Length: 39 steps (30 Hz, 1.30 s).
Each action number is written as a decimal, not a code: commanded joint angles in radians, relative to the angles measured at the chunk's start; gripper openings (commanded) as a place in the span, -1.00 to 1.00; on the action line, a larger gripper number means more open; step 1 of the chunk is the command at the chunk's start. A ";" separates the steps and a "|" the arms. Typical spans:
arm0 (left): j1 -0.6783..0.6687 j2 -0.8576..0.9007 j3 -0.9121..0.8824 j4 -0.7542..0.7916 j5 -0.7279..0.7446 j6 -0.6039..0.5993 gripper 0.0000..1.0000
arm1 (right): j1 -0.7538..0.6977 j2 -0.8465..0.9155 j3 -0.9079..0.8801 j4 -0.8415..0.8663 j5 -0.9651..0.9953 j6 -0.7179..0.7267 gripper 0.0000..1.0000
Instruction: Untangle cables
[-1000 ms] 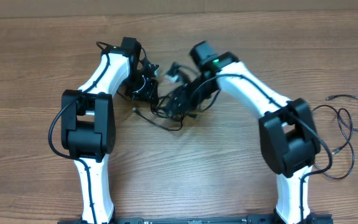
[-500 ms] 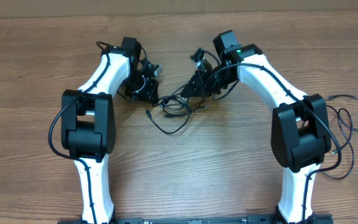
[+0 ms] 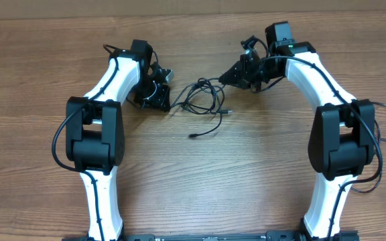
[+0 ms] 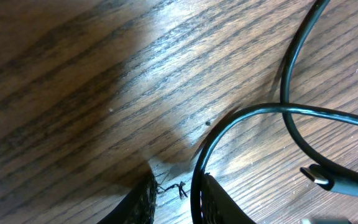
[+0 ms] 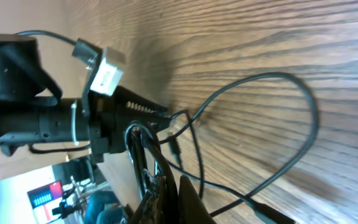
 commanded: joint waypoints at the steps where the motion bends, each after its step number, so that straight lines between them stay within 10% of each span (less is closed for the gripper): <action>1: 0.011 0.012 -0.007 -0.002 -0.100 -0.008 -0.49 | -0.023 -0.039 0.024 -0.013 0.118 0.010 -0.93; 9: 0.011 0.012 -0.007 0.000 -0.129 -0.032 -0.49 | -0.081 -0.039 0.024 -0.093 0.217 -0.017 -0.93; 18: 0.011 0.012 -0.007 0.000 -0.229 -0.107 -0.50 | -0.220 -0.039 0.024 -0.081 -0.266 -0.070 -0.93; 28: 0.024 0.012 -0.007 -0.019 -0.488 -0.335 -0.49 | -0.258 -0.039 0.024 -0.095 -0.249 -0.126 -0.93; 39: 0.102 0.012 -0.007 -0.037 -0.383 -0.367 -0.37 | -0.235 -0.039 0.019 -0.145 -0.264 -0.252 -0.93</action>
